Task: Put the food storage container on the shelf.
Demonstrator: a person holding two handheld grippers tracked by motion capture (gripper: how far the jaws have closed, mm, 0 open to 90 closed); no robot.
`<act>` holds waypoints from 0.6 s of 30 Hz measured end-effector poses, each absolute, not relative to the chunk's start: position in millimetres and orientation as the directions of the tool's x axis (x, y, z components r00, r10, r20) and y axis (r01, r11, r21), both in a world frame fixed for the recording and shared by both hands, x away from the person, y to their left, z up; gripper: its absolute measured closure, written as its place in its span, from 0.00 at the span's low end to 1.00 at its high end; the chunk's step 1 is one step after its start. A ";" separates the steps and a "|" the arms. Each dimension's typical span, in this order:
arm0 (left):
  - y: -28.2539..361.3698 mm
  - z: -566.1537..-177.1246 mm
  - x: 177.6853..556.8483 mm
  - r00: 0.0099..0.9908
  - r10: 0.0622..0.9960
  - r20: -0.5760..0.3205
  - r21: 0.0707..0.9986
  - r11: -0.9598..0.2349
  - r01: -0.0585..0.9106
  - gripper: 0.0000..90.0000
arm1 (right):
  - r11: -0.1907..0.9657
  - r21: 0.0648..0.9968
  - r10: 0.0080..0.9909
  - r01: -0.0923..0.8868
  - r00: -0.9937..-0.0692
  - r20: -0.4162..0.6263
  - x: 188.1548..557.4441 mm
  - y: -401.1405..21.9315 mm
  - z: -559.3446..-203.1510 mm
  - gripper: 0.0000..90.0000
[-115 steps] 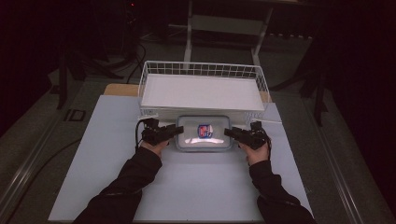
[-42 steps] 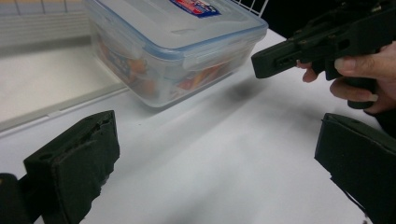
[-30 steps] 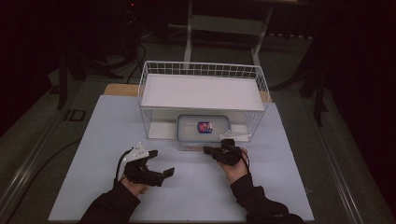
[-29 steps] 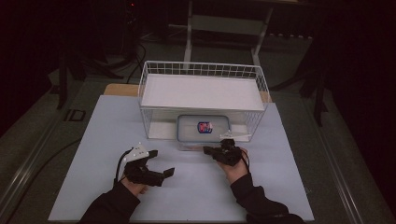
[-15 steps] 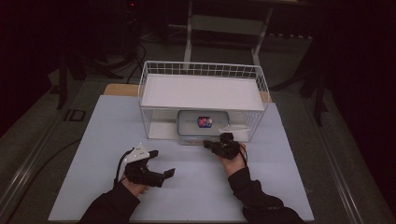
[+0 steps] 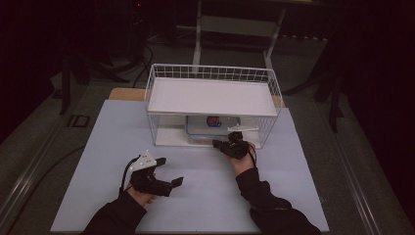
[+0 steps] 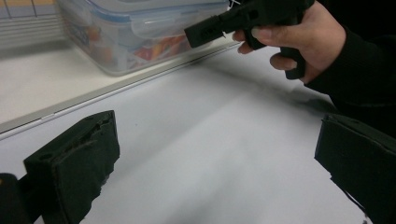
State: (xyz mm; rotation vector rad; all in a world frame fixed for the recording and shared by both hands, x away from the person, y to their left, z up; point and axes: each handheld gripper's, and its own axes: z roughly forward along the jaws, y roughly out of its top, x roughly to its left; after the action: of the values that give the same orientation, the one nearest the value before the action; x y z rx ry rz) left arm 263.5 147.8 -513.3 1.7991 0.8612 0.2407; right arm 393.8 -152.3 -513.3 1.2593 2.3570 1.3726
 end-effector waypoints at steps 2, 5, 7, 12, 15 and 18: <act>147.9 -513.3 263.6 0.716 0.657 -0.236 0.884 -0.161 0.440 0.00 | 0.230 0.771 0.720 0.594 -0.637 0.276 397.1 -152.5 -513.2 1.00; 148.3 -513.5 263.9 0.715 0.657 -0.238 0.883 -0.160 0.441 0.00 | 0.219 0.767 0.725 0.603 -0.627 0.286 401.9 -152.0 -512.9 1.00; 148.4 -513.7 263.9 0.715 0.657 -0.240 0.883 -0.159 0.442 0.00 | 0.212 0.763 0.728 0.611 -0.619 0.293 404.9 -151.3 -512.4 1.00; 148.3 -513.9 263.8 0.715 0.658 -0.237 0.884 -0.159 0.439 0.00 | 0.205 0.774 0.731 0.598 -0.620 0.285 413.1 -151.3 -512.5 1.00; 148.3 -514.1 263.9 0.716 0.657 -0.237 0.883 -0.162 0.441 0.00 | 0.198 0.769 0.735 0.607 -0.611 0.294 416.4 -150.9 -512.2 1.00; 148.3 -514.5 264.0 0.717 0.657 -0.234 0.883 -0.165 0.440 0.00 | 0.202 0.771 0.732 0.604 -0.616 0.291 416.9 -148.8 -512.9 1.00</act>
State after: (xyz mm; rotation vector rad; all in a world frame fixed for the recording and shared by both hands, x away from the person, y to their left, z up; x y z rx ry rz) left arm 264.0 148.3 -514.5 1.8019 0.8633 0.2417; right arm 416.9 -148.8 -512.9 1.3020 2.3243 1.3852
